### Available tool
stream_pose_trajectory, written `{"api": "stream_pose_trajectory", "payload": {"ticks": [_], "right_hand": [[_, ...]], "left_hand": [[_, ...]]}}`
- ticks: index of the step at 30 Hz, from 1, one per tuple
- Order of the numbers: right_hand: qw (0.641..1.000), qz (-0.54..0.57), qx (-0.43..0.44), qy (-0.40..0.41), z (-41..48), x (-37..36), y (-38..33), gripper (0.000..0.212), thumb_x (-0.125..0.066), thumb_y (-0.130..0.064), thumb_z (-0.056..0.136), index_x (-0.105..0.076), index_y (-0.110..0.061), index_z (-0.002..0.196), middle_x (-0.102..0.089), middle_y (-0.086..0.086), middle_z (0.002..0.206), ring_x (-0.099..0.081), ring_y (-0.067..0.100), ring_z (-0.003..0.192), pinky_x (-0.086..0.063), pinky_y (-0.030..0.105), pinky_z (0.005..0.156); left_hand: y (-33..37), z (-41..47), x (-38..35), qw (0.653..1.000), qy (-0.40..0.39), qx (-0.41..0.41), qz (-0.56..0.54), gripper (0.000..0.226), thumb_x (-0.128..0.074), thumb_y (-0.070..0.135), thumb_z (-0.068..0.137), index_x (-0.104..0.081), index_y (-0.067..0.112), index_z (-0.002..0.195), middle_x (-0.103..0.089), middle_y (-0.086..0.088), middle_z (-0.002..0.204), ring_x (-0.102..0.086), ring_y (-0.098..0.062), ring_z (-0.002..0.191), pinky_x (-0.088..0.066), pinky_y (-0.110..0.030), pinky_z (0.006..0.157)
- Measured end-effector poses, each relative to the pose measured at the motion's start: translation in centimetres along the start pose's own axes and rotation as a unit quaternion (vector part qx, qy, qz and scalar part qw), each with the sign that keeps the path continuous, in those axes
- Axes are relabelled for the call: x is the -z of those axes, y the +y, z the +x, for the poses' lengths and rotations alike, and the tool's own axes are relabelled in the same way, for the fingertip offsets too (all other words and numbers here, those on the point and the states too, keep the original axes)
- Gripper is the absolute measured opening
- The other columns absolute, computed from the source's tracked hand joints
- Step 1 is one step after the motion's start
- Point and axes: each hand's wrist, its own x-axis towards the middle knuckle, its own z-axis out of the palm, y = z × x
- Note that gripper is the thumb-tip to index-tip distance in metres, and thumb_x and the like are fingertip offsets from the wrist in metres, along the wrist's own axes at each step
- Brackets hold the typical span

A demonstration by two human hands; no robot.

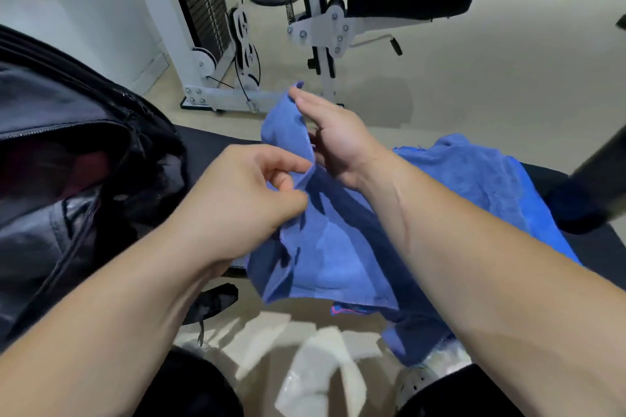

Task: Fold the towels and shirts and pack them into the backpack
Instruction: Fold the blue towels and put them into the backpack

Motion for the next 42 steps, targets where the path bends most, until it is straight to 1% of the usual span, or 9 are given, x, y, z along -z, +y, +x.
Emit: {"api": "stream_pose_trajectory", "payload": {"ticks": [3, 9, 16, 19, 22, 26, 29, 34, 42], "right_hand": [[0.997, -0.057, 0.034, 0.028, -1.8, 4.3, -0.9, 0.039, -0.058, -0.031, 0.098, -0.061, -0.027, 0.137, -0.062, -0.011, 0.137, -0.06, 0.01, 0.122, -0.05, 0.033, 0.1], [0.992, -0.071, 0.029, 0.104, -4.7, 10.8, 1.1, 0.021, -0.061, -0.033, 0.096, -0.075, -0.024, 0.108, -0.073, 0.001, 0.119, -0.068, 0.016, 0.11, -0.054, 0.036, 0.095], [0.965, -0.247, -0.013, 0.091, -4.9, 12.8, 3.4, 0.056, -0.062, -0.025, 0.098, -0.044, -0.013, 0.15, -0.047, -0.005, 0.151, -0.049, 0.002, 0.123, -0.036, 0.014, 0.093], [0.967, -0.237, -0.002, 0.09, -5.1, 12.7, 3.0, 0.055, -0.06, -0.019, 0.099, -0.043, -0.015, 0.15, -0.051, -0.013, 0.137, -0.054, -0.008, 0.102, -0.04, -0.001, 0.074], [0.962, -0.255, 0.019, 0.101, -5.6, 13.2, 1.7, 0.053, -0.06, -0.02, 0.098, -0.046, -0.021, 0.149, -0.054, -0.016, 0.139, -0.055, -0.003, 0.114, -0.043, 0.013, 0.093], [0.948, -0.279, 0.035, 0.15, -6.3, 14.3, -0.2, 0.045, -0.06, -0.028, 0.096, -0.056, -0.021, 0.14, -0.064, -0.019, 0.104, -0.06, 0.0, 0.082, -0.049, 0.022, 0.075], [0.884, -0.425, -0.006, 0.193, -6.8, 15.7, -0.1, 0.047, -0.061, -0.041, 0.093, -0.062, -0.002, 0.119, -0.066, 0.017, 0.115, -0.062, 0.03, 0.085, -0.051, 0.039, 0.076], [0.667, -0.726, -0.105, 0.129, -7.0, 15.8, 1.6, 0.056, -0.057, -0.064, 0.086, -0.063, -0.021, 0.122, -0.046, 0.005, 0.144, -0.044, 0.033, 0.128, -0.044, 0.044, 0.095], [0.692, -0.716, 0.071, 0.054, -5.9, 9.1, 3.1, 0.058, -0.05, -0.058, 0.095, -0.049, -0.025, 0.143, -0.043, 0.002, 0.144, -0.036, 0.029, 0.133, -0.033, 0.046, 0.107]], "left_hand": [[0.8, 0.4, -4.3, 0.998, -0.061, -0.002, 0.035, 0.039, -0.067, 0.0, 0.077, -0.071, 0.028, 0.104, -0.059, 0.009, 0.066, -0.049, -0.009, 0.05, -0.041, -0.019, 0.053], [-0.9, 1.3, -12.2, 0.991, -0.118, 0.028, 0.057, 0.043, -0.063, -0.001, 0.078, -0.071, 0.018, 0.117, -0.065, 0.0, 0.077, -0.052, -0.005, 0.056, -0.048, -0.021, 0.065], [-2.7, 0.9, -15.0, 0.98, -0.172, 0.034, 0.09, 0.035, -0.055, -0.003, 0.076, -0.075, 0.015, 0.099, -0.068, -0.008, 0.078, -0.045, -0.007, 0.048, -0.039, -0.023, 0.054], [-2.1, 1.0, -14.7, 0.983, -0.165, 0.043, 0.071, 0.04, -0.055, -0.004, 0.077, -0.077, 0.021, 0.101, -0.065, 0.004, 0.072, -0.049, -0.006, 0.05, -0.041, -0.018, 0.056], [-0.9, 1.0, -14.4, 0.987, -0.156, 0.039, 0.025, 0.042, -0.058, -0.006, 0.08, -0.075, 0.029, 0.096, -0.067, 0.0, 0.076, -0.055, -0.01, 0.056, -0.05, -0.025, 0.065], [0.2, 0.7, -15.0, 0.986, -0.163, 0.021, -0.012, 0.04, -0.061, -0.004, 0.082, -0.071, 0.032, 0.096, -0.07, -0.001, 0.085, -0.055, -0.009, 0.057, -0.051, -0.026, 0.069], [-0.4, 0.8, -16.0, 0.981, -0.185, 0.03, 0.046, 0.036, -0.072, 0.016, 0.087, -0.067, 0.022, 0.122, -0.072, 0.004, 0.093, -0.065, -0.01, 0.067, -0.057, -0.03, 0.082], [-2.4, 1.6, -13.8, 0.971, -0.15, 0.037, 0.182, 0.024, -0.066, 0.037, 0.094, -0.07, 0.022, 0.111, -0.071, 0.007, 0.089, -0.065, -0.011, 0.078, -0.052, -0.026, 0.079], [-5.7, 0.4, -4.3, 0.941, -0.02, 0.078, 0.329, 0.018, -0.07, 0.039, 0.087, -0.06, 0.026, 0.08, -0.067, 0.007, 0.072, -0.059, -0.008, 0.068, -0.043, -0.029, 0.059]]}}
